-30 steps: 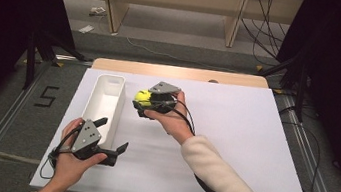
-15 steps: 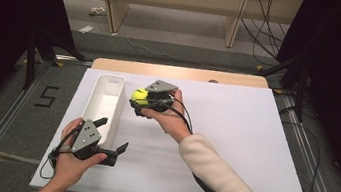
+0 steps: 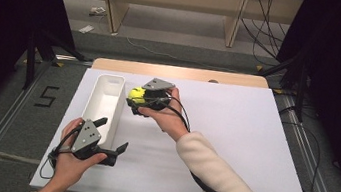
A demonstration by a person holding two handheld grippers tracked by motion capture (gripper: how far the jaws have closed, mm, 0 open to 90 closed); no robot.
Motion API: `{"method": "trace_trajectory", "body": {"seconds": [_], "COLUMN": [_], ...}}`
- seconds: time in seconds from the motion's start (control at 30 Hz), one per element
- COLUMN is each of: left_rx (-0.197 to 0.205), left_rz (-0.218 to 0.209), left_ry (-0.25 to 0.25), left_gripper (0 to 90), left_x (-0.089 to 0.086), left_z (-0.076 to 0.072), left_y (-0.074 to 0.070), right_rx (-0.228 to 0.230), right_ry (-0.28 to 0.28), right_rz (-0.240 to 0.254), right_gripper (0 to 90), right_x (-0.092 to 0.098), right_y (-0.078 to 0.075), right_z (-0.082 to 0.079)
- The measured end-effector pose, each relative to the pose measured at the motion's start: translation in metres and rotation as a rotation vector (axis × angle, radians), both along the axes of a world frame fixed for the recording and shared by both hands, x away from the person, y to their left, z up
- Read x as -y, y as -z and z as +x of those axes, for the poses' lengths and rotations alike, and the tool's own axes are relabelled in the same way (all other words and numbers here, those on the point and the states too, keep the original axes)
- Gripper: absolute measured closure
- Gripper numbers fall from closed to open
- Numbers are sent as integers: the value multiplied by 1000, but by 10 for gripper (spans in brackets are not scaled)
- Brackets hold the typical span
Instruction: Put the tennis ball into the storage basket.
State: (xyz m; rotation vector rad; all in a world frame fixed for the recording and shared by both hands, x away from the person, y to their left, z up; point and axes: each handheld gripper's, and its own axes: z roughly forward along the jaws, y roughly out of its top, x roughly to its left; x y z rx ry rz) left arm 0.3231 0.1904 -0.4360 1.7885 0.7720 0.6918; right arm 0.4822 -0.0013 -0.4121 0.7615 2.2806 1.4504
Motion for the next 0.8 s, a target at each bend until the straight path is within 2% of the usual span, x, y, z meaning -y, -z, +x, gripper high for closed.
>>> {"method": "trace_trajectory", "body": {"seconds": [0.8], "left_rx": [1], "left_rz": [10], "left_ry": [3], "left_gripper": [0], "left_x": [0], "left_z": [0], "left_y": [0], "right_rx": [-8], "right_ry": [-22], "right_rz": [5], "right_gripper": [270], "right_x": [-11], "right_y": [-6], "right_z": [0]}}
